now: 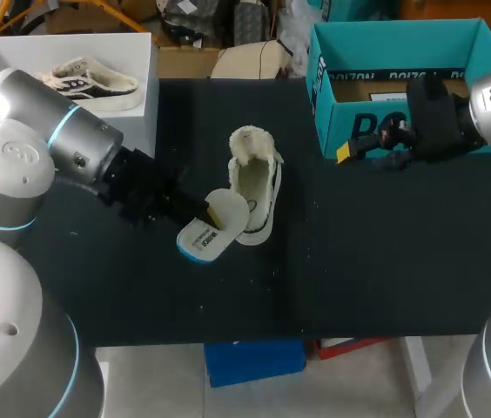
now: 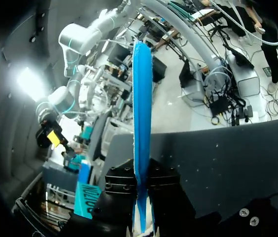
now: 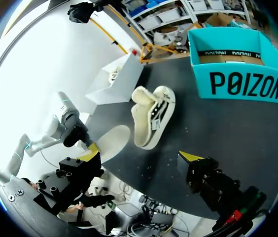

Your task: Take the shoe out of the shoebox, open the shoe tongue, remove and reinsert the insole, then place the shoe into the shoebox

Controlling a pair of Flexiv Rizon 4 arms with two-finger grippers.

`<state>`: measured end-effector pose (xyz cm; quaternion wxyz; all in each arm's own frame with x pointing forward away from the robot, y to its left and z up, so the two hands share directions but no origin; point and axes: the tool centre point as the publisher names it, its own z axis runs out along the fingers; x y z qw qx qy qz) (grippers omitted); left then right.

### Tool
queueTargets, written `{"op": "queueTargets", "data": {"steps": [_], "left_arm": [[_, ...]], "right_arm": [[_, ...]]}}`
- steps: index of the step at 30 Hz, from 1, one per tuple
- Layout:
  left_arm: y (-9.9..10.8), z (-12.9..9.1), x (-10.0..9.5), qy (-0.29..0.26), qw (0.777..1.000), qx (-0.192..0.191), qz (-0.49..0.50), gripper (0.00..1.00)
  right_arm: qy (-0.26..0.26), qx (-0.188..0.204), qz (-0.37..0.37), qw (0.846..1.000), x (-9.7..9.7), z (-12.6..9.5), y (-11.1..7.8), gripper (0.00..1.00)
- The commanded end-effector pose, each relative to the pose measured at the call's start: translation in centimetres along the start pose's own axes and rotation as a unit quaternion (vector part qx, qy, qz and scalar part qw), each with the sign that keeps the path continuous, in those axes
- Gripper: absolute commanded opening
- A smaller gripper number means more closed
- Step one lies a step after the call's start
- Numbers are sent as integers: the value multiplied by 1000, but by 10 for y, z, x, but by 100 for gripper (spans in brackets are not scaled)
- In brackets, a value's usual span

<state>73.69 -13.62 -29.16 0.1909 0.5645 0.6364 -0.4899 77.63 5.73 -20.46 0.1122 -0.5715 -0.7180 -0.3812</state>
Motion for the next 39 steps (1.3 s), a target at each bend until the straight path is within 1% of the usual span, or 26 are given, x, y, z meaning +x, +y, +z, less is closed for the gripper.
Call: {"op": "queueTargets", "data": {"steps": [1,3,7,9,11,13,25,30,39], "left_arm": [[11,5,3,16,1000,17,-8,0],[16,8,5,32,999,16,-4,0],[28,12,5,46,999,27,-7,0],[34,13,5,36,999,39,-12,0],[42,15,4,48,998,35,-12,0],[49,17,2,48,998,39,-11,0],[90,26,-3,102,994,44,1,0],[103,27,-5,111,993,46,2,0],[123,32,-6,109,993,39,4,0]], "right_arm": [[-1,0,0,1000,0,0,-1,100],[-1,0,0,1000,0,0,-1,100],[-1,0,0,1000,0,0,-1,100],[-1,0,0,1000,0,0,-1,100],[-1,0,0,1000,0,0,-1,100],[-1,0,0,1000,0,0,-1,100],[-1,0,0,1000,0,0,-1,100],[-1,0,0,1000,0,0,-1,100],[-1,0,0,1000,0,0,-1,100]]}}
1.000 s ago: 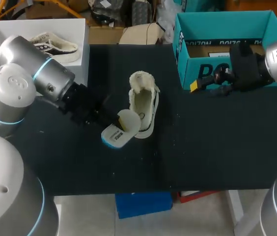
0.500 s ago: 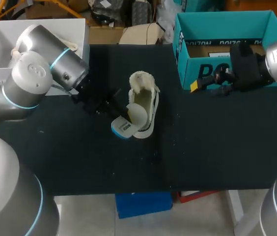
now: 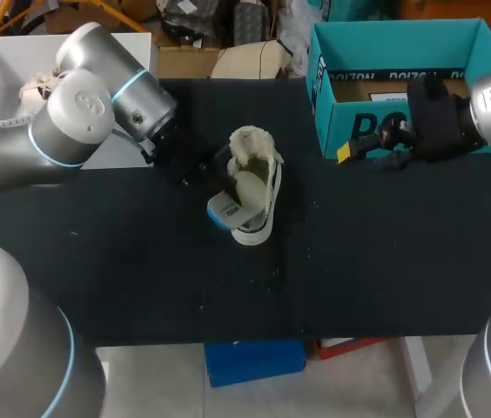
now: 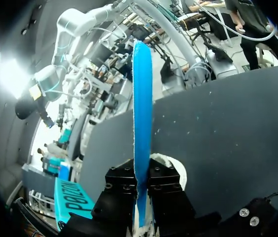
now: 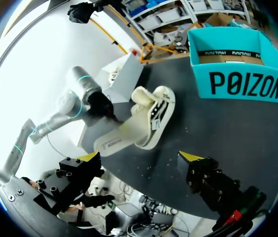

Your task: Take the shoe out of the shoebox, open the shoe tongue, remove and reinsert the insole, then place the shoe into the shoebox

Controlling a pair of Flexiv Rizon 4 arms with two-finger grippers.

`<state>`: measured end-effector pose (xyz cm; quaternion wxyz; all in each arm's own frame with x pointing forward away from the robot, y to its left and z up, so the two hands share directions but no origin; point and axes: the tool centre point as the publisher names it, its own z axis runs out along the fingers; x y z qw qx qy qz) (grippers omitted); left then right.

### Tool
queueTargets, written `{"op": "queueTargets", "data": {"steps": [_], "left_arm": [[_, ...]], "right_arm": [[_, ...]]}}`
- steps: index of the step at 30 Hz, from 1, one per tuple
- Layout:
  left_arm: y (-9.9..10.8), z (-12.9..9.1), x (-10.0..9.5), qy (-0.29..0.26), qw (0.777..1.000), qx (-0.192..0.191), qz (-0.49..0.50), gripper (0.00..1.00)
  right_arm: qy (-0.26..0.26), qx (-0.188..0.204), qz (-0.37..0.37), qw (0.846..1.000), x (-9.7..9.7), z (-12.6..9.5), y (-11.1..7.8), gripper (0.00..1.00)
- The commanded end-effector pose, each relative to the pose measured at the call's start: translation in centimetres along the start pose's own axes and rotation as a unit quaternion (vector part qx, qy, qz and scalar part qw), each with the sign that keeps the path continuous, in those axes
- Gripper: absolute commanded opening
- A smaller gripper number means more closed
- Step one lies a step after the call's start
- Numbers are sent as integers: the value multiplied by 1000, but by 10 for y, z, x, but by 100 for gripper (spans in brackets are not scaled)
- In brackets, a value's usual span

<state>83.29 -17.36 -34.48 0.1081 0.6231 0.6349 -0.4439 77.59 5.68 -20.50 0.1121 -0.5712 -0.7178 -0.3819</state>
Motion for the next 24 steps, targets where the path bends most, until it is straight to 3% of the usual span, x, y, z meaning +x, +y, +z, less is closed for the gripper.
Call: {"op": "queueTargets", "data": {"steps": [1,21,22,23,24], "left_arm": [[13,7,-1,1,1000,10,-3,0],[54,9,-1,0,997,-56,-50,0],[55,9,-1,3,997,-59,-54,4],[55,9,-1,5,996,-61,-57,29],[55,9,-1,7,996,-61,-58,46]], "right_arm": [[-1,1,0,1000,1,0,0,100],[-1,1,0,1000,1,0,0,100],[-1,1,0,1000,1,0,0,100],[-1,1,0,1000,1,0,0,100],[-1,1,0,1000,1,0,0,100]]}}
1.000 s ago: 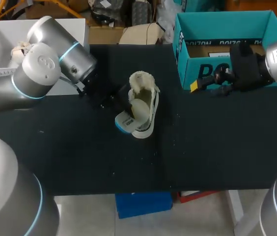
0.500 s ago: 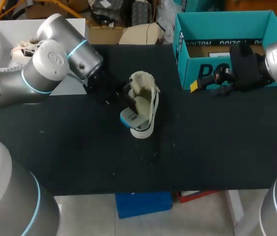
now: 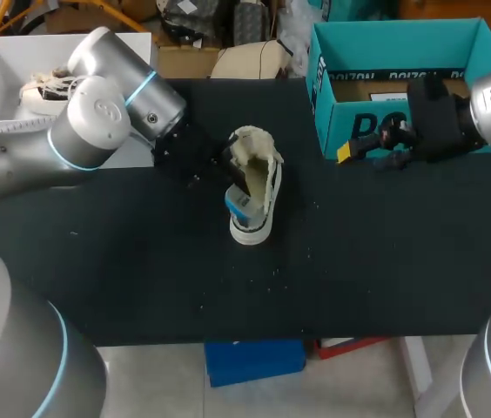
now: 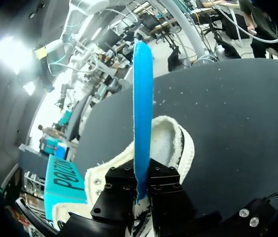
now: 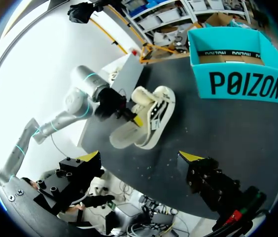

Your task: Take the shoe out of the shoebox, open the shoe tongue, remove and reinsert the insole, then place the shoe into the shoebox

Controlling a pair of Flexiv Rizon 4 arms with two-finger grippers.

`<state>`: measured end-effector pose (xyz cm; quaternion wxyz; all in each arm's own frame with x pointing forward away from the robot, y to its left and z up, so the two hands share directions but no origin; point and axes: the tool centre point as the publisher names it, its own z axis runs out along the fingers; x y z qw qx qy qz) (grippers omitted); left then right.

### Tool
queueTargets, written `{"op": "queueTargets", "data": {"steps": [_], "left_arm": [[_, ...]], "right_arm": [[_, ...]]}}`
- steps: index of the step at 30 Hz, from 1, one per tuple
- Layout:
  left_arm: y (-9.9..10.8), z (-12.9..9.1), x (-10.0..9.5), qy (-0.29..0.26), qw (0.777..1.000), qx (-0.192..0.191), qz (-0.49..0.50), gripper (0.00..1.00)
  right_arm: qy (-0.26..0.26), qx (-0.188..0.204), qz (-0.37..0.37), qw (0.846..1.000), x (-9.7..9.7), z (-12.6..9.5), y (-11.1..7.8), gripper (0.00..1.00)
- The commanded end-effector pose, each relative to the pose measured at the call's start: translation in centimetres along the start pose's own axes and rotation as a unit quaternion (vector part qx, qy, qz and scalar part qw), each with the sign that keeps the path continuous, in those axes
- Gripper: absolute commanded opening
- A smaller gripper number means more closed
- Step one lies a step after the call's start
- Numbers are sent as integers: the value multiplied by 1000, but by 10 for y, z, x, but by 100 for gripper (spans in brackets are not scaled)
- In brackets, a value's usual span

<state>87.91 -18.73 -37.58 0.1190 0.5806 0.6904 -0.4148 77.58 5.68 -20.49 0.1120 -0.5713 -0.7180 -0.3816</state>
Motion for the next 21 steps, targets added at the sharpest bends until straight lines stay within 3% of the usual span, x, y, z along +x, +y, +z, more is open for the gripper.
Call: {"op": "queueTargets", "data": {"steps": [1,3,6,11,21], "left_arm": [[-4,0,-5,9,1000,-7,-4,61],[-8,-1,-7,8,1000,-6,-5,85],[-16,-6,-9,9,1000,-4,-6,92],[-34,-13,-9,7,1000,5,-3,87],[-67,-1,10,29,999,37,-25,53]], "right_arm": [[-1,0,1,1000,1,0,0,100],[-1,0,1,1000,1,0,0,100],[-1,0,1,1000,1,0,0,100],[-1,0,1,1000,1,0,0,100],[-1,0,1,1000,1,0,0,100]]}}
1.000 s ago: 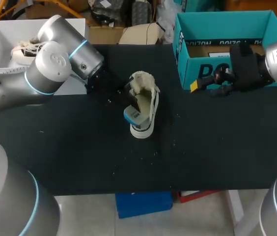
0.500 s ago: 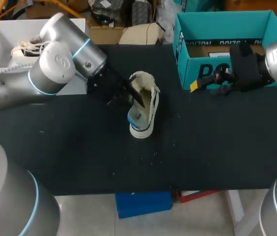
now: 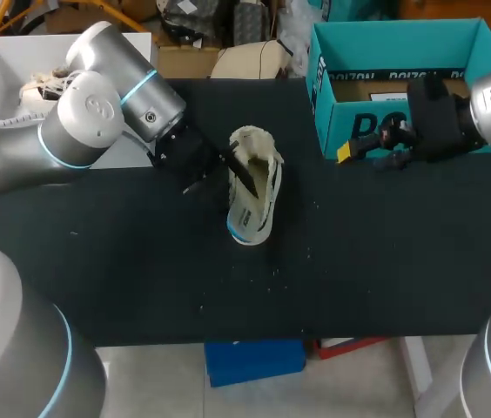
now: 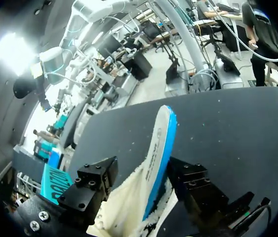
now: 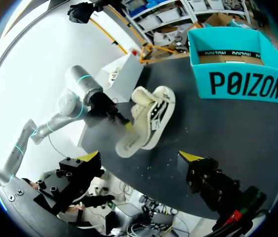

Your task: Take the shoe out of the shoebox, open the shoe tongue, remove and reinsert the insole, then place the shoe into the shoebox

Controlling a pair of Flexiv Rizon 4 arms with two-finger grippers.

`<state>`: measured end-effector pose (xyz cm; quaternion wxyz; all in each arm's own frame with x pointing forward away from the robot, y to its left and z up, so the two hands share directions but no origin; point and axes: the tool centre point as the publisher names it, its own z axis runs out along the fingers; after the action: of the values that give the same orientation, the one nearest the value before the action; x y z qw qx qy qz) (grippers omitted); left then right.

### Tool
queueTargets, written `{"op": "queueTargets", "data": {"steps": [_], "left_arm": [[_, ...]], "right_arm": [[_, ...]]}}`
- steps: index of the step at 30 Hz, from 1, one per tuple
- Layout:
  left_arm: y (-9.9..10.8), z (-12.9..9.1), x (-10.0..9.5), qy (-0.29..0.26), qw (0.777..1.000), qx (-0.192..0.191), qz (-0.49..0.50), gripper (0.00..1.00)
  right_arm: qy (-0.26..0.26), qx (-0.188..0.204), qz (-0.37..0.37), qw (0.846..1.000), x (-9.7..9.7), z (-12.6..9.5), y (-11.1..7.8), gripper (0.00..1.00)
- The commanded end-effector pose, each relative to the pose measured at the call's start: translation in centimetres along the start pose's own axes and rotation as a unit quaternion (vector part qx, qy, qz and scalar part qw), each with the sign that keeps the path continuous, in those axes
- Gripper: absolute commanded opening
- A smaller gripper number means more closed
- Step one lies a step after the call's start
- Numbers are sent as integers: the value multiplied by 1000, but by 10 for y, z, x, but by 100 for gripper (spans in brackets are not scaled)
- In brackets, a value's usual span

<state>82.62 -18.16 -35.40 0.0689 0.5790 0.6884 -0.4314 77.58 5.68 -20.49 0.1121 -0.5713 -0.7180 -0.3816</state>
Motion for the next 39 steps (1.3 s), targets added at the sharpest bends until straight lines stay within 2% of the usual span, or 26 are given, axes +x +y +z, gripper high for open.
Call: {"op": "queueTargets", "data": {"steps": [1,6,11,14,25,27,29,30,34,39], "left_arm": [[-12,0,7,5,1000,-4,-4,50],[-23,-3,14,15,1000,-3,-9,42],[-30,-12,16,17,1000,-6,-9,40],[-33,-13,16,14,1000,-7,-8,34],[-32,-3,19,33,999,9,-14,30],[-31,-2,19,36,999,7,-14,24],[-30,-2,19,37,999,6,-14,13],[-30,-3,19,38,999,6,-14,0],[-27,-4,16,30,1000,1,-7,0],[-24,-6,5,-10,1000,-5,18,0]], "right_arm": [[-1,0,0,1000,1,0,0,100],[-1,0,0,1000,1,0,0,100],[-1,0,0,1000,1,0,0,100],[-1,0,0,1000,1,0,0,100],[-1,0,0,1000,1,0,0,100],[-1,0,0,1000,1,0,0,100],[-1,0,0,1000,1,0,0,100],[-1,0,0,1000,1,0,0,100],[-1,0,0,1000,1,0,0,100],[-1,0,0,1000,1,0,0,100]]}}
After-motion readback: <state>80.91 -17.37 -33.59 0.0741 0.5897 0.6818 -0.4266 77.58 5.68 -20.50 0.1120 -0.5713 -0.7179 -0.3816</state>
